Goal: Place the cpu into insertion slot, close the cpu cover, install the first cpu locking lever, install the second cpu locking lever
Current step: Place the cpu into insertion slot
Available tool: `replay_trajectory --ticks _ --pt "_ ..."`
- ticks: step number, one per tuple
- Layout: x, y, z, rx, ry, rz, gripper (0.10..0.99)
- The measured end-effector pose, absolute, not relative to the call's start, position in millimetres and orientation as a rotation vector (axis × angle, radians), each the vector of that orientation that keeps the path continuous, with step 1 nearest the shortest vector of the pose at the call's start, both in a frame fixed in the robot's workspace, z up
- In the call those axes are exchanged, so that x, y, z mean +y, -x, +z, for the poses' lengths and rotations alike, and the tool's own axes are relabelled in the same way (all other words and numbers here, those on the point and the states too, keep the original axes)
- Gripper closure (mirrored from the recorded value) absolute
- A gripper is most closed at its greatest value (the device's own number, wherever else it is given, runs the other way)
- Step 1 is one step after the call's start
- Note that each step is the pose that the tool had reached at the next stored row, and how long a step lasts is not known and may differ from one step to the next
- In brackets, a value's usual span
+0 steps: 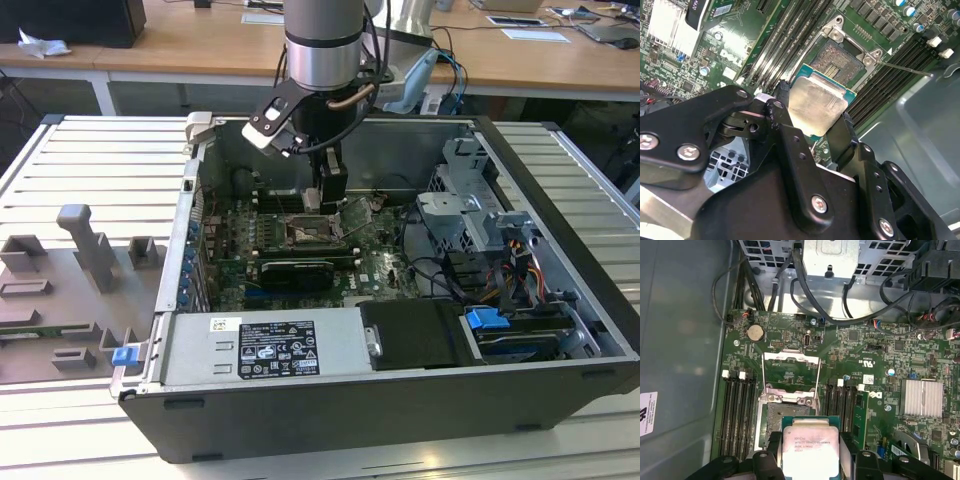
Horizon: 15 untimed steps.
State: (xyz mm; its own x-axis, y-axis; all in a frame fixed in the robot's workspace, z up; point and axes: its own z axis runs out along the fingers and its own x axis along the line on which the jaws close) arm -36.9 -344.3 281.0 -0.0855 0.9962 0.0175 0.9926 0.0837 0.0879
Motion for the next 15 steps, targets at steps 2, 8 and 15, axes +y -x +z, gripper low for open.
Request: replay_trajectory --ticks 2,8,15 --pt "-344.3 36.9 280.2 2.278 -2.092 0.119 0.545" --pt "-342.9 36.9 273.5 2.276 -2.093 0.118 0.545" --pt "-342.3 36.9 259.7 2.155 -2.211 0.113 0.545"
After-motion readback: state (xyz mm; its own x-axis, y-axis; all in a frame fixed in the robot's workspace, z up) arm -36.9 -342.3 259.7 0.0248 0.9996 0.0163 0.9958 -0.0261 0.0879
